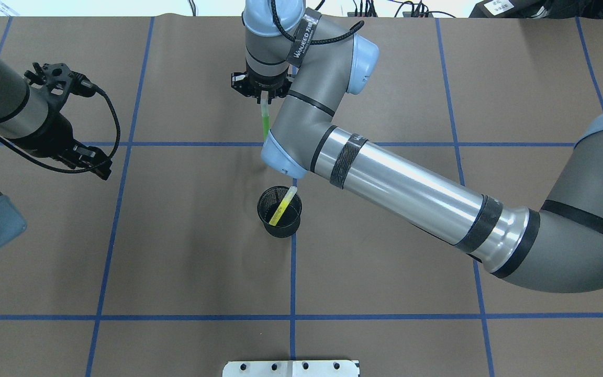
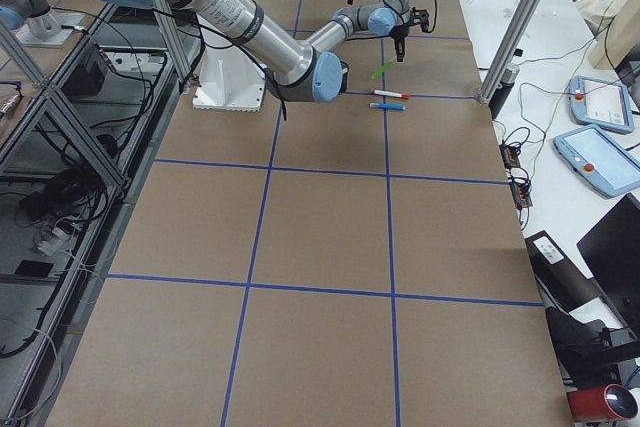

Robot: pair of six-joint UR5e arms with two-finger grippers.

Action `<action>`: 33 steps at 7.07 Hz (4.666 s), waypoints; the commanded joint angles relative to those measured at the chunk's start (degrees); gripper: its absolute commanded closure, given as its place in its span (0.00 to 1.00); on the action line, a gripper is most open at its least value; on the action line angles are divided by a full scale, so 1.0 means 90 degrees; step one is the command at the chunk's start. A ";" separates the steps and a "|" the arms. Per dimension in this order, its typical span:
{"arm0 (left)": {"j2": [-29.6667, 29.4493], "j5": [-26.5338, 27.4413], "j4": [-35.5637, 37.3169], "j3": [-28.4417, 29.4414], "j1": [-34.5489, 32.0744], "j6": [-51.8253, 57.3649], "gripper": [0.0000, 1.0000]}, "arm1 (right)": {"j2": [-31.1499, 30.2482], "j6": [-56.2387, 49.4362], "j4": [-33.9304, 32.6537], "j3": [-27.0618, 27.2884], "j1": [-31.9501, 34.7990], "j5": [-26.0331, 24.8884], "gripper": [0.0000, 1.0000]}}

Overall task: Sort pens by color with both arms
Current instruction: 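Lower the green highlighter beside the white marker and open the right gripper, then move the left gripper over the cup while the right arm withdraws, then lower the left gripper onto the yellow highlighter in the cup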

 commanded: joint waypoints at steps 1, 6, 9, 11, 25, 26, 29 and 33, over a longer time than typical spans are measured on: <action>-0.0012 0.0000 0.0000 0.0000 0.0000 -0.0007 0.27 | 0.0000 -0.0008 0.0004 0.0005 -0.0015 -0.0016 0.18; -0.0489 -0.0039 0.0019 0.0137 0.0068 -0.0843 0.27 | -0.1352 -0.1137 -0.0190 0.1699 0.0538 0.0945 0.01; -0.1162 -0.0020 0.0029 0.0448 0.0321 -0.1335 0.27 | -0.2183 -0.1258 -0.0746 0.2628 0.1309 0.2127 0.01; -0.1544 0.0000 0.0019 0.0566 0.0565 -0.1248 0.27 | -0.3111 -0.1249 -0.0797 0.3236 0.2041 0.2841 0.01; -0.3898 0.0750 -0.0674 0.3017 0.2099 -0.0964 0.29 | -0.4072 -0.1258 -0.1871 0.3882 0.2934 0.2797 0.01; -0.3966 0.0762 -0.0674 0.3047 0.2109 -0.0973 0.32 | -0.4062 -0.1258 -0.1861 0.3853 0.2915 0.2787 0.01; -0.3977 0.0772 -0.0664 0.3057 0.2110 -0.0974 0.39 | -0.4062 -0.1258 -0.1861 0.3872 0.2914 0.2758 0.01; -0.3967 0.0899 -0.0654 0.3115 0.2100 -0.0983 0.40 | -0.4072 -0.1258 -0.1861 0.3872 0.2905 0.2758 0.01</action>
